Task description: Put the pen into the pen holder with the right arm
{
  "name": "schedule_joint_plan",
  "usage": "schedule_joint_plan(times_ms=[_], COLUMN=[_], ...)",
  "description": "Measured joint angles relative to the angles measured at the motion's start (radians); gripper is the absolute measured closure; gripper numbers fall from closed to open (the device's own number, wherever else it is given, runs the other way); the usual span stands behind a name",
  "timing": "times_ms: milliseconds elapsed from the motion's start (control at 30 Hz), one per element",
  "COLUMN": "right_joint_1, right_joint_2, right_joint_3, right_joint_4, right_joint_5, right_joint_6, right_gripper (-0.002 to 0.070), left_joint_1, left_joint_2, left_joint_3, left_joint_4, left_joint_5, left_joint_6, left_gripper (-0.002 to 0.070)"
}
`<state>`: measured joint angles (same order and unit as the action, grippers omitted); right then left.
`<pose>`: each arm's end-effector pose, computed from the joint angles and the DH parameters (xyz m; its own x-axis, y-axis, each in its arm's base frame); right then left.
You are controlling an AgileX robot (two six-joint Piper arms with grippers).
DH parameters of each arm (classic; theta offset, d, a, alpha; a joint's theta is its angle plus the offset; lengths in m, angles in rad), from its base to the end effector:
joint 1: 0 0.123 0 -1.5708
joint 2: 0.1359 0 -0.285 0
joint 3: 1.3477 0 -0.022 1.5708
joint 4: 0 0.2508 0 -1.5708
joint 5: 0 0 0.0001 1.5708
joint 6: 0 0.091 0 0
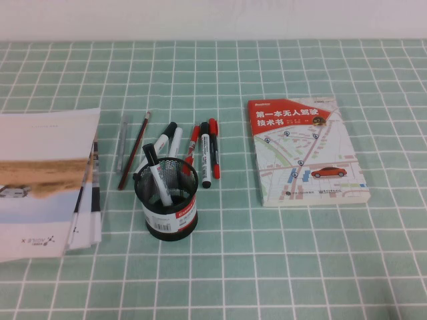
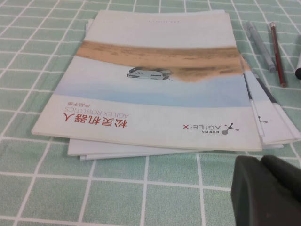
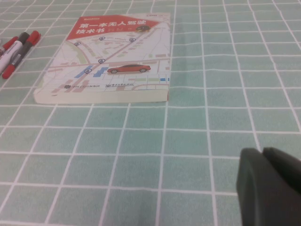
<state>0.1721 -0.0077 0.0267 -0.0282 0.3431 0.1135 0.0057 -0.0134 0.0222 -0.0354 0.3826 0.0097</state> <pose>0.0530 0.0083 0.1737 -0.2804 0.0394 -0.9591 -0.1384 0.9871 0.0810 0.0522 -0.0009 0.1721 -0.2994 -0.0248 -0.9538 0.0000 0.9997 -0.0260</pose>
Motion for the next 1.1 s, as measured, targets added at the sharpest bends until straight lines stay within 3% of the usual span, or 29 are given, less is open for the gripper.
schedule_joint_plan(times_ms=[733, 1100], right_joint_1=[0.000, 0.000], right_joint_2=[0.000, 0.000], right_joint_3=[0.000, 0.000], right_joint_4=[0.063, 0.453], right_joint_5=[-0.085, -0.379], right_joint_6=[0.000, 0.000], right_gripper=[0.0695, 0.0695], left_joint_1=[0.000, 0.000], left_joint_2=[0.000, 0.000], left_joint_3=[0.000, 0.000], left_joint_4=[0.000, 0.000], left_joint_5=[0.000, 0.000], left_joint_6=[0.000, 0.000], left_gripper=[0.0679, 0.0679])
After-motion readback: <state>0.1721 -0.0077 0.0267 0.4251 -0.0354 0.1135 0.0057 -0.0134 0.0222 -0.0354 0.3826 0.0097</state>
